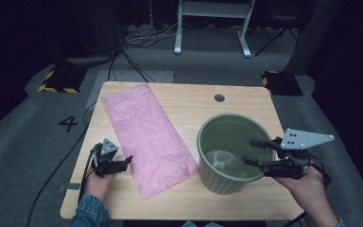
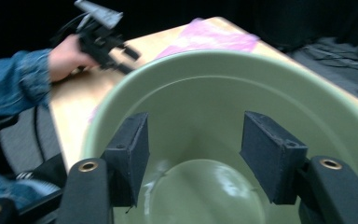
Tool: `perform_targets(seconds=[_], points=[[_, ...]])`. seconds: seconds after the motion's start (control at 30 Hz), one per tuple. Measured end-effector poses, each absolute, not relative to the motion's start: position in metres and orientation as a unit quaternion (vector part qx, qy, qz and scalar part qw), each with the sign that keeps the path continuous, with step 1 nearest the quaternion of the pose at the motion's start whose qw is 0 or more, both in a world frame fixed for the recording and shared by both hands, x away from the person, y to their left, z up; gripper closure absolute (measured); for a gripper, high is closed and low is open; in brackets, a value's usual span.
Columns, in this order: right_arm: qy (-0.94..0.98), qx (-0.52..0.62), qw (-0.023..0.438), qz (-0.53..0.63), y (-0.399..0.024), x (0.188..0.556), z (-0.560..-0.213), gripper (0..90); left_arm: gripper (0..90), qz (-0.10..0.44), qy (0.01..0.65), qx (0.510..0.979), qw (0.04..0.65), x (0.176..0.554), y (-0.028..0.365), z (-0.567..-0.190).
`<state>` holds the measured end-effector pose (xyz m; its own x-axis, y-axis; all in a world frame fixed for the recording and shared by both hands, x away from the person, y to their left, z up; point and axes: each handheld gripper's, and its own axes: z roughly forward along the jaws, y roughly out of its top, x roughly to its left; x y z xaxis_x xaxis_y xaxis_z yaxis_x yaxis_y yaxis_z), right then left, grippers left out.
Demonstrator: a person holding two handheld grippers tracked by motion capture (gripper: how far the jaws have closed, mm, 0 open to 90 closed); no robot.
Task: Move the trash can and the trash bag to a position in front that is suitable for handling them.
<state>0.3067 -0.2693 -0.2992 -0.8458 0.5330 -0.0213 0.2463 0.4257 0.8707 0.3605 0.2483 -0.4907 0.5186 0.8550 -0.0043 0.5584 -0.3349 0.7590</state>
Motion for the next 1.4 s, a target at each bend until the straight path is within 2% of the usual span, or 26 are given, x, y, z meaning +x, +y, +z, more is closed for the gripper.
perform_targets(seconds=[0.2,0.5,0.67,0.87,1.03,1.17,1.4], points=[[0.814,0.274,0.179,0.480,-0.298,0.313,-0.301,39.8,27.3,0.206,0.475,0.777,0.357,0.368,0.256,-0.493],[0.789,0.325,0.215,0.475,-0.334,0.312,-0.309,39.6,28.1,0.203,0.473,0.784,0.346,0.370,0.253,-0.495],[0.782,0.350,0.217,0.468,-0.349,0.314,-0.319,39.5,27.7,0.204,0.477,0.783,0.344,0.371,0.252,-0.495],[0.776,0.389,0.210,0.451,-0.364,0.324,-0.349,39.2,27.7,0.202,0.478,0.784,0.341,0.371,0.252,-0.496],[0.772,0.426,0.201,0.427,-0.372,0.336,-0.388,39.2,27.7,0.201,0.476,0.785,0.342,0.371,0.252,-0.496],[0.773,0.443,0.224,0.395,-0.375,0.342,-0.412,39.2,27.4,0.200,0.477,0.784,0.342,0.370,0.252,-0.496],[0.772,0.469,0.213,0.372,-0.379,0.351,-0.451,39.8,27.4,0.202,0.478,0.782,0.345,0.368,0.254,-0.496]])
